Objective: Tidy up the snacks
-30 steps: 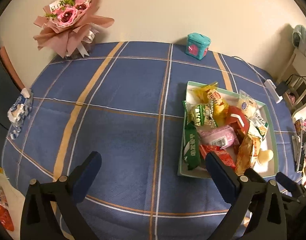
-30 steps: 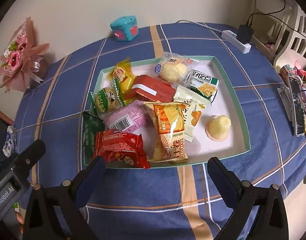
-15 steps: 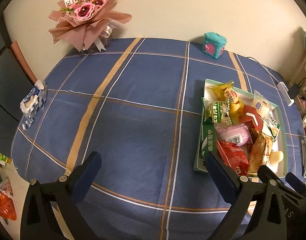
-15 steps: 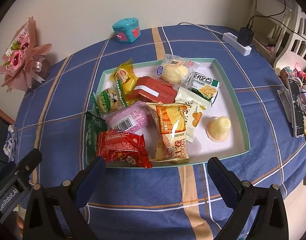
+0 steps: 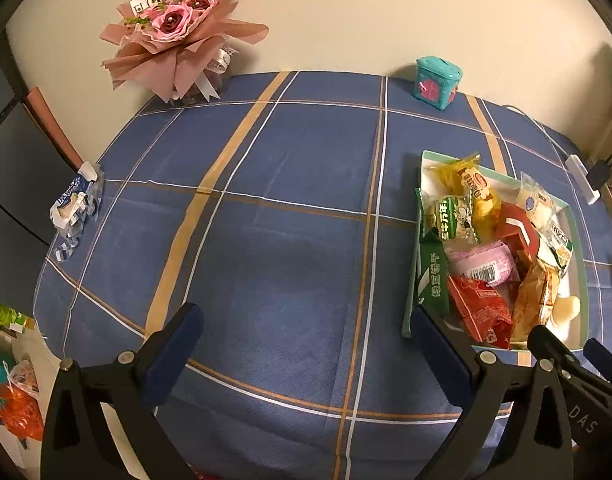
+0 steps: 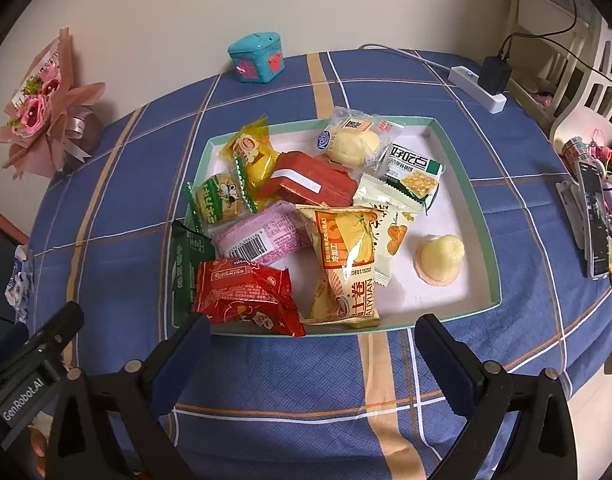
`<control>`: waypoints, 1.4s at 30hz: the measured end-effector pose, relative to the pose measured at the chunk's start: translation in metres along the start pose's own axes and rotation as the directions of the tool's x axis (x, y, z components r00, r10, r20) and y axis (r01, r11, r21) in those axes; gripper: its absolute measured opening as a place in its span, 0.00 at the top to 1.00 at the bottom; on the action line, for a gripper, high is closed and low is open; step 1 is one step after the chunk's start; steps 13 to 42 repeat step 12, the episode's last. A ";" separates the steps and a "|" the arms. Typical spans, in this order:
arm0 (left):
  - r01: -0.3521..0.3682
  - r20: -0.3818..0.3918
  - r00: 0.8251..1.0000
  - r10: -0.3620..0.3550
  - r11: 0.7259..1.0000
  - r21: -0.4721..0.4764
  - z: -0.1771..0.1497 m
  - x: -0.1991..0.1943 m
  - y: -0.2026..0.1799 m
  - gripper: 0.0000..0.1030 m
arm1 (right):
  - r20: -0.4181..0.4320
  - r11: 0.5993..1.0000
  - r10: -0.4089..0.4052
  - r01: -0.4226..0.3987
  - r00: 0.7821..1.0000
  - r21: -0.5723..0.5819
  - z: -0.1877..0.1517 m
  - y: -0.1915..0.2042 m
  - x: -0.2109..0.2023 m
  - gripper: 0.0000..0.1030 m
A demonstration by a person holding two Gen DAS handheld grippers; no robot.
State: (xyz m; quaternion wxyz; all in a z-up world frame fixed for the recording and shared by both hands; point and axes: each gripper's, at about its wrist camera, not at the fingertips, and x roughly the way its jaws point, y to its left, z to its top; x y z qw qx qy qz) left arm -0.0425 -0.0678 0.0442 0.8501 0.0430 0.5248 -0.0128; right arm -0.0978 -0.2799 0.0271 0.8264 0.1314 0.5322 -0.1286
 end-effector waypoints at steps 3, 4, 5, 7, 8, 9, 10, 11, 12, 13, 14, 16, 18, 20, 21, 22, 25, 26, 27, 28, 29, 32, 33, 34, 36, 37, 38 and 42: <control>0.004 -0.001 1.000 -0.004 1.000 -0.001 0.001 0.001 0.001 0.00 | 0.000 1.000 0.000 0.000 1.000 0.000 0.000 0.000 0.000 0.00; 0.008 0.002 1.000 -0.008 1.000 -0.001 0.001 0.000 0.001 0.00 | 0.000 1.000 0.000 0.000 1.000 0.000 0.000 0.000 0.000 0.00; 0.011 0.008 1.000 -0.011 1.000 0.003 0.001 0.000 0.001 0.00 | 0.000 1.000 -0.001 0.001 1.000 0.000 0.000 0.000 0.000 0.00; 0.011 0.020 1.000 -0.011 1.000 0.013 -0.001 -0.003 -0.001 0.00 | -0.001 1.000 0.000 0.000 1.000 0.000 0.000 0.000 0.000 0.00; 0.011 0.023 1.000 -0.012 1.000 0.018 -0.001 -0.003 -0.002 0.00 | 0.000 1.000 0.000 0.000 1.000 0.001 0.000 0.000 0.000 0.00; 0.012 0.023 1.000 -0.013 1.000 0.021 -0.001 -0.003 -0.002 0.00 | 0.000 1.000 -0.001 0.001 1.000 0.001 0.000 0.000 0.000 0.00; 0.013 0.020 1.000 -0.013 1.000 0.021 -0.001 -0.003 -0.003 0.00 | 0.000 1.000 -0.001 0.001 1.000 0.001 0.000 0.000 0.000 0.00; 0.012 0.019 1.000 -0.013 1.000 0.021 -0.001 -0.002 -0.002 0.00 | 0.000 1.000 -0.001 0.001 1.000 0.003 0.000 0.001 0.000 0.00; 0.011 0.018 1.000 -0.011 1.000 0.022 -0.001 -0.001 -0.002 0.00 | 0.000 1.000 -0.001 0.001 1.000 0.003 0.000 0.001 0.000 0.00; 0.011 0.018 1.000 -0.011 1.000 0.022 -0.001 -0.001 -0.002 0.00 | 0.000 1.000 -0.001 0.001 1.000 0.003 0.000 0.001 0.000 0.00; 0.011 0.018 1.000 -0.011 1.000 0.022 -0.001 -0.001 -0.002 0.00 | 0.000 1.000 -0.001 0.001 1.000 0.003 0.000 0.001 0.000 0.00; 0.011 0.018 1.000 -0.011 1.000 0.022 -0.001 -0.001 -0.002 0.00 | 0.000 1.000 -0.001 0.001 1.000 0.003 0.000 0.001 0.000 0.00; 0.011 0.018 1.000 -0.011 1.000 0.022 -0.001 -0.001 -0.002 0.00 | 0.000 1.000 -0.001 0.001 1.000 0.003 0.000 0.001 0.000 0.00; 0.011 0.018 1.000 -0.011 1.000 0.022 -0.001 -0.001 -0.002 0.00 | 0.000 1.000 -0.001 0.001 1.000 0.003 0.000 0.001 0.000 0.00; 0.011 0.018 1.000 -0.011 1.000 0.022 -0.001 -0.001 -0.002 0.00 | 0.000 1.000 -0.001 0.001 1.000 0.003 0.000 0.001 0.000 0.00; 0.011 0.018 1.000 -0.011 1.000 0.022 -0.001 -0.001 -0.002 0.00 | 0.000 1.000 -0.001 0.001 1.000 0.003 0.000 0.001 0.000 0.00; 0.011 0.018 1.000 -0.011 1.000 0.022 -0.001 -0.001 -0.002 0.00 | 0.000 1.000 -0.001 0.001 1.000 0.003 0.000 0.001 0.000 0.00; 0.011 0.018 1.000 -0.011 1.000 0.022 -0.001 -0.001 -0.002 0.00 | 0.000 1.000 -0.001 0.001 1.000 0.003 0.000 0.001 0.000 0.00; 0.011 0.018 1.000 -0.011 1.000 0.022 -0.001 -0.001 -0.002 0.00 | 0.000 1.000 -0.001 0.001 1.000 0.003 0.000 0.001 0.000 0.00; 0.011 0.018 1.000 -0.011 1.000 0.022 -0.001 -0.001 -0.002 0.00 | 0.000 1.000 -0.001 0.001 1.000 0.003 0.000 0.001 0.000 0.00; 0.011 0.018 1.000 -0.011 1.000 0.022 -0.001 -0.001 -0.002 0.00 | 0.000 1.000 -0.001 0.001 1.000 0.003 0.000 0.001 0.000 0.00; 0.011 0.018 1.000 -0.011 1.000 0.022 -0.001 -0.001 -0.002 0.00 | 0.000 1.000 -0.001 0.001 1.000 0.003 0.000 0.001 0.000 0.00; 0.011 0.018 1.000 -0.011 1.000 0.022 -0.001 -0.001 -0.002 0.00 | 0.000 1.000 -0.001 0.001 1.000 0.003 0.000 0.001 0.000 0.00; 0.011 0.018 1.000 -0.011 1.000 0.022 -0.001 -0.001 -0.002 0.00 | 0.000 1.000 -0.001 0.001 1.000 0.003 0.000 0.001 0.000 0.00; 0.011 0.018 1.000 -0.011 1.000 0.022 -0.001 -0.001 -0.002 0.00 | 0.000 1.000 -0.001 0.001 1.000 0.003 0.000 0.001 0.000 0.00; 0.011 0.018 1.000 -0.011 1.000 0.022 -0.001 -0.001 -0.002 0.00 | 0.000 1.000 -0.001 0.001 1.000 0.003 0.000 0.001 0.000 0.00; 0.011 0.018 1.000 -0.011 1.000 0.022 -0.001 -0.001 -0.002 0.00 | 0.000 1.000 -0.001 0.001 1.000 0.003 0.000 0.001 0.000 0.00; 0.011 0.018 1.000 -0.011 1.000 0.022 -0.001 -0.001 -0.002 0.00 | 0.000 1.000 -0.001 0.001 1.000 0.003 0.000 0.001 0.000 0.00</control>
